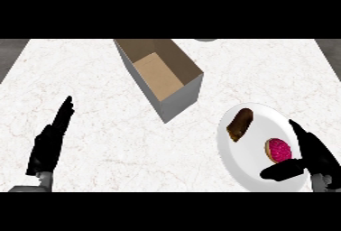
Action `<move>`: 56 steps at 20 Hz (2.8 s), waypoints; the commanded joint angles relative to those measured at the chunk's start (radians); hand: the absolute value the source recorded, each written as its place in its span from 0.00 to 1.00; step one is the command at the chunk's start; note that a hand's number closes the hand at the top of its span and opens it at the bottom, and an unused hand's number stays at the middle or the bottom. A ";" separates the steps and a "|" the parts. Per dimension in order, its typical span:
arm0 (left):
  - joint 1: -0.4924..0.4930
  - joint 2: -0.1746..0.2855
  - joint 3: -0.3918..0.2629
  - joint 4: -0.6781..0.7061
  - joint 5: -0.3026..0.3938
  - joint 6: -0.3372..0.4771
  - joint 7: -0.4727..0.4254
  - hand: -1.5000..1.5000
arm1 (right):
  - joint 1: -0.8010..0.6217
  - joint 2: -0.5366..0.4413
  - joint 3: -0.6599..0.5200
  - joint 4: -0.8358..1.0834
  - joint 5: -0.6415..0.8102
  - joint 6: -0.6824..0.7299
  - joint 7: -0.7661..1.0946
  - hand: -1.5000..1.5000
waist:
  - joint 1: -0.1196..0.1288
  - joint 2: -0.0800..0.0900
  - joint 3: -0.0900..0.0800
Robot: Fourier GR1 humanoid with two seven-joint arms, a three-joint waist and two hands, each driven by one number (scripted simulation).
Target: Pick the cupcake from the plate and place it in the cardboard box
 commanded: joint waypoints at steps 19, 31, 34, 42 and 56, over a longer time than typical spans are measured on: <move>-0.008 -0.057 0.003 -0.052 -0.070 -0.043 0.043 0.50 | -0.187 -0.034 0.145 0.165 0.351 0.081 -0.325 1.00 | 0.042 0.006 0.002; 0.033 -0.078 0.037 -0.062 -0.093 -0.043 0.042 0.50 | -0.395 -0.033 0.041 0.264 0.442 0.058 -0.542 1.00 | 0.003 -0.001 0.000; -0.008 -0.053 0.098 -0.004 -0.043 -0.075 0.024 0.50 | -0.391 0.015 0.041 0.169 0.384 0.042 -0.586 1.00 | -0.005 -0.001 0.000; -0.008 -0.058 0.073 -0.063 -0.075 -0.068 0.066 0.50 | -0.513 0.151 -0.033 0.057 0.200 -0.004 -0.693 1.00 | 0.003 -0.001 0.001; 0.029 -0.078 0.084 -0.075 -0.089 -0.107 0.031 0.50 | -0.963 0.401 -0.028 0.456 0.309 -0.008 -0.553 1.00 | 0.018 0.002 0.000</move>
